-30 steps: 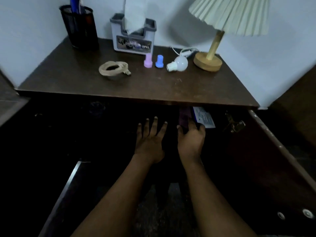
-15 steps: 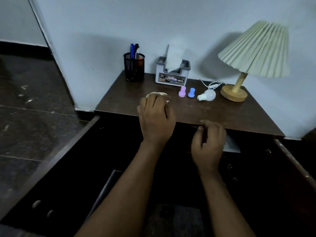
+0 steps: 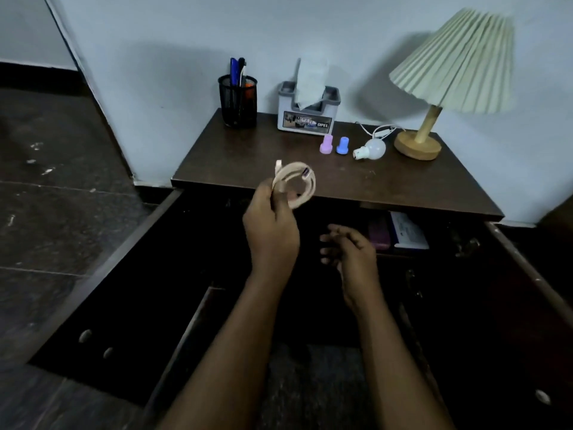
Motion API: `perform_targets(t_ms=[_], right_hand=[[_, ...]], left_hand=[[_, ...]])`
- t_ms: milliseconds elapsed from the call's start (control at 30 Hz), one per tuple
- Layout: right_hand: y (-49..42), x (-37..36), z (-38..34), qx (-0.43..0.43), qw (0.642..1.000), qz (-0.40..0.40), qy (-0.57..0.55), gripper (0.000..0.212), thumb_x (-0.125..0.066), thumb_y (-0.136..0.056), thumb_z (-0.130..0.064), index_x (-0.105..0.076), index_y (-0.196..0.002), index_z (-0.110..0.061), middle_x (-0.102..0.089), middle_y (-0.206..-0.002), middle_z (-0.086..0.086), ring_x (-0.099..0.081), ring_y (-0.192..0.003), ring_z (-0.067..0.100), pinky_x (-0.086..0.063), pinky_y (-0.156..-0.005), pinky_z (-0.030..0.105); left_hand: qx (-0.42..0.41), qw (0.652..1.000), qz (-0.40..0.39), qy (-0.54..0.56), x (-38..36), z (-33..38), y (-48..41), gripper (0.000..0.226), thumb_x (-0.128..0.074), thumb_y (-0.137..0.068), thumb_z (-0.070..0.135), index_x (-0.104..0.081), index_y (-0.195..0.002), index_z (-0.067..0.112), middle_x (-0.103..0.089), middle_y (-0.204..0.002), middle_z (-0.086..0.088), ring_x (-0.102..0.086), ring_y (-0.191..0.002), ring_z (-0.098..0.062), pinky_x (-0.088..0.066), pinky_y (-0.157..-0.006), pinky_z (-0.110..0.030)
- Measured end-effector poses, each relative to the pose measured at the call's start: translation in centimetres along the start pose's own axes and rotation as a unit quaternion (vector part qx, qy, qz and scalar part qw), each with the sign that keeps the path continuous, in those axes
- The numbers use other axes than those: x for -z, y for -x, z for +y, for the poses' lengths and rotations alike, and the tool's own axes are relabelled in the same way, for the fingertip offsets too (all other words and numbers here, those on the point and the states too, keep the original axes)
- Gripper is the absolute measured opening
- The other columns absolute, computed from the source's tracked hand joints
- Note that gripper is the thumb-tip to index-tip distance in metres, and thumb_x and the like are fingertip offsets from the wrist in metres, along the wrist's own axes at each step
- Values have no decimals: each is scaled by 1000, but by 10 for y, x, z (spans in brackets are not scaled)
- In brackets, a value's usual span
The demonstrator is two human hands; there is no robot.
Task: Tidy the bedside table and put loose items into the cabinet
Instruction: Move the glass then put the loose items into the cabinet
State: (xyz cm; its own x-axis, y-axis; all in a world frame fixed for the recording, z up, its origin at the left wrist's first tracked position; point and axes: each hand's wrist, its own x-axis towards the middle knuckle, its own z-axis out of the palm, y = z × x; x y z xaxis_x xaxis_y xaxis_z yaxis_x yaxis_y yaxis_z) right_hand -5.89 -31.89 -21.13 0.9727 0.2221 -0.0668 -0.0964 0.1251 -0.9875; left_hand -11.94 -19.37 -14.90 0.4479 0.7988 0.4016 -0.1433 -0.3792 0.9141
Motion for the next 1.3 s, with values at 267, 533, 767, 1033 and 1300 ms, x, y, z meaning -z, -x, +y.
perform_targets(t_ms=[267,533,767,1033,1300], right_hand=[[-18,-33,26,-65,986,-149,43,22,-58,-105,-17,-80,-107,-19,-81,-104,5,-76,-90,15,-60,-73,31],[-99,-71,48,-18,963,-44,265,22,-64,-96,-11,-78,-85,-24,-78,-96,5,-74,-92,23,-57,-83,42],[-126,-76,57,22,895,26,444,26,-64,-96,-22,-76,-115,-8,-74,-121,17,-68,-116,36,-48,-81,31],[-84,-54,50,232,811,-100,527,34,-54,-93,0,-72,-121,-4,-68,-127,20,-64,-116,41,-52,-99,40],[-36,-19,-35,515,782,137,324,19,-57,-87,0,-76,-85,2,-75,-83,13,-69,-76,26,-52,-76,31]], left_hand=[[344,930,-82,101,-6,-84,30,30,-51,-108,16,-73,-94,2,-76,-86,-15,-72,-72,-27,-59,-57,-30],[401,904,-50,138,-36,-126,-49,21,-44,-104,-9,-61,-112,-1,-64,-96,-13,-61,-80,-23,-57,-63,-27],[145,945,-154,-248,-31,-140,-30,23,-60,-100,13,-79,-110,4,-76,-116,-18,-70,-113,-30,-47,-81,-29],[-5,903,-313,-296,-27,-143,-3,33,-53,-99,6,-68,-128,1,-67,-131,-24,-64,-120,-39,-47,-101,-39],[-282,954,-86,-49,-27,-41,12,28,-57,-85,-9,-78,-102,-6,-76,-111,-17,-72,-106,-30,-56,-95,-38]])
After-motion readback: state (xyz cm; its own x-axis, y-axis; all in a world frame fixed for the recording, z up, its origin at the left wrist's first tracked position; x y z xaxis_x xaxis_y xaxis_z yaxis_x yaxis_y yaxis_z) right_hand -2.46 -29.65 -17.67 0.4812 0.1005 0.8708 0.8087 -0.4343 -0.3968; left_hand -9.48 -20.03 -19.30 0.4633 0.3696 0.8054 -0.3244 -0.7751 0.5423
